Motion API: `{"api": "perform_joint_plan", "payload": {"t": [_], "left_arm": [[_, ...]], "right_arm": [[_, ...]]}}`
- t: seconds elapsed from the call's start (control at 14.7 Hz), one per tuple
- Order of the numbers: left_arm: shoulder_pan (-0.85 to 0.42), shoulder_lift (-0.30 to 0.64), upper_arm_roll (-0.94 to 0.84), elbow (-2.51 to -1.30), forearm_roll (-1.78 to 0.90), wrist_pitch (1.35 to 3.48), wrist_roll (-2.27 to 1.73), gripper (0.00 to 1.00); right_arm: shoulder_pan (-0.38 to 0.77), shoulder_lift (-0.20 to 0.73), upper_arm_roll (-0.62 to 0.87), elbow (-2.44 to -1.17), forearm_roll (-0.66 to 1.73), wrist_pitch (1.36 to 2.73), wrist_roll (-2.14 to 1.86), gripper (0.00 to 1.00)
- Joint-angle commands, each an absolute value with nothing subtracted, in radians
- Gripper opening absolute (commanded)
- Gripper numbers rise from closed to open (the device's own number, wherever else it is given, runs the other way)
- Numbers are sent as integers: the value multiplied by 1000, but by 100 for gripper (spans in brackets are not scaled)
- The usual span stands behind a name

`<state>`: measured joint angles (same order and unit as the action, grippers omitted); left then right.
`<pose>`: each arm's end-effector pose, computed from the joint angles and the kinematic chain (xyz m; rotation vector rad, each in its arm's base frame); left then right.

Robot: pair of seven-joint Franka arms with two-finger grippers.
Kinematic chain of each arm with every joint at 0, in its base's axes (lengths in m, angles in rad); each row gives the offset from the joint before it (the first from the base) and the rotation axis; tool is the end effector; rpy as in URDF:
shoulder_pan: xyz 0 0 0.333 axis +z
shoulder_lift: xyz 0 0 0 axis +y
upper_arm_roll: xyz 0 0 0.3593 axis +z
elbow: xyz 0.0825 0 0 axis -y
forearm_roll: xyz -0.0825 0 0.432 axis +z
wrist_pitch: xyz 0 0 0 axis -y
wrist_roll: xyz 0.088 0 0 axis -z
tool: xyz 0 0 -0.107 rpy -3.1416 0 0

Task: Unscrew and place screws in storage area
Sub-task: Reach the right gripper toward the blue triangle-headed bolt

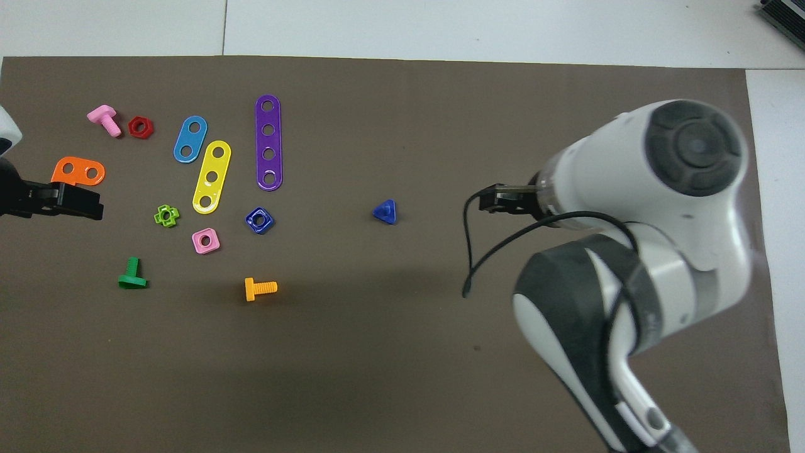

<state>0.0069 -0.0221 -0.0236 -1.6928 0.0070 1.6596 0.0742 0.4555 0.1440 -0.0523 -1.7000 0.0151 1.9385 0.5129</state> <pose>0.5993 -0.0095 0.6251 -3.1311 0.1434 0.0177 0.6143 0.2653 0.5415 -3.0860 0.1754 -0.1267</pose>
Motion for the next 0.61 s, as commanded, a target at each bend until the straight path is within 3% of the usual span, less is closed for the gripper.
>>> {"api": "perform_joint_plan", "payload": {"t": [0.0,0.34,0.55], "left_arm": [[12,-21,-18,-1697,-6,1678,75,100],[11,-46,-18,-1752,-8,1718,75,100],[12,-46,-17,-1752,-8,1712,74,100]], "right_arm": [[520,346,-55,-1562,8,2024,675,100],[646,495,-55,-1563,-31,2184,686,100],[653,544,-55,-1569,-58,2285,666,100]]}}
